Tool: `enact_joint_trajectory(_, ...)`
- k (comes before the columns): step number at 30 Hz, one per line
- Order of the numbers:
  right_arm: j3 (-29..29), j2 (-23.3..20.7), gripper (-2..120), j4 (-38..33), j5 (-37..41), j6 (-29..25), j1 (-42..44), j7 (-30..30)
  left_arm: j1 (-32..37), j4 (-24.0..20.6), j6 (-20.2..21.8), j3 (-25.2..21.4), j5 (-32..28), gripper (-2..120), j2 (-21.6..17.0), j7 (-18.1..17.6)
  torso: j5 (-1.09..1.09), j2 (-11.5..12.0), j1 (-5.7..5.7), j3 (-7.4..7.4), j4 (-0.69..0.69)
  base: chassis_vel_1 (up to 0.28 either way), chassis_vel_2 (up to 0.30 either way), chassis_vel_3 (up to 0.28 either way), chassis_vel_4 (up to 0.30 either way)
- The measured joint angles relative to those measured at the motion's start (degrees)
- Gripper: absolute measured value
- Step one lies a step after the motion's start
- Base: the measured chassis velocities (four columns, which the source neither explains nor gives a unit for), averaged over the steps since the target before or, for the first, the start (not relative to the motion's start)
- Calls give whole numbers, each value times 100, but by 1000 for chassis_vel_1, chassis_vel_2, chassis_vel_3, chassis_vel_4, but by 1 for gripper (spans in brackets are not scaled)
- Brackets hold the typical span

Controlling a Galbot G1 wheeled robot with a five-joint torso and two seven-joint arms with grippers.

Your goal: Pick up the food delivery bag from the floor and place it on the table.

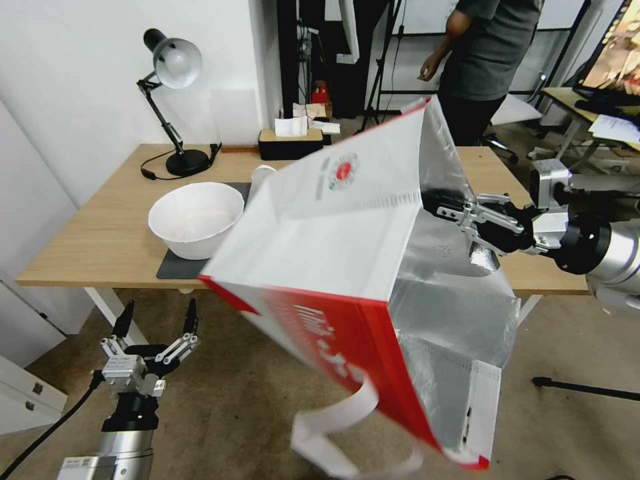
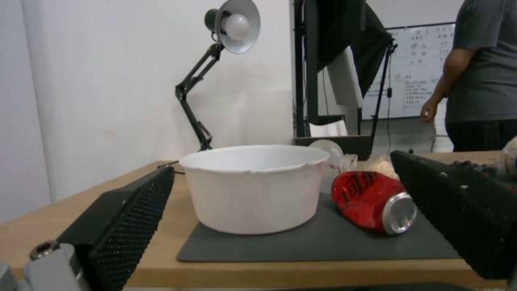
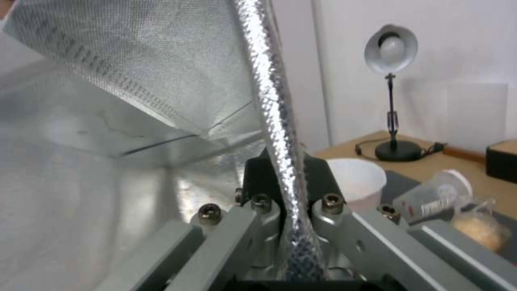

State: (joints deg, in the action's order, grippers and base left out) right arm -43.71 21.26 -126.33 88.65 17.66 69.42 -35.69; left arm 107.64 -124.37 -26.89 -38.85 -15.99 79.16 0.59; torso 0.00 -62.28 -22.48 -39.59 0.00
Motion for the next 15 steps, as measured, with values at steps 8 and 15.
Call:
enact_joint_trajectory(8, 99, -73, 0, -27, 1077, -453, -1083, 1942, 2, 36, -43, 22, 49, 100, 70, -17, -1, 2, 1, 1, 2, 0, 0, 0, 0)
enact_joint_trajectory(15, 100, -178, 0, 384, 1850, -367, -2042, 3990, -31, 91, -78, 56, 107, 100, 126, -20, 2, 3, 2, 1, 0, 0, 0, 0, 0)
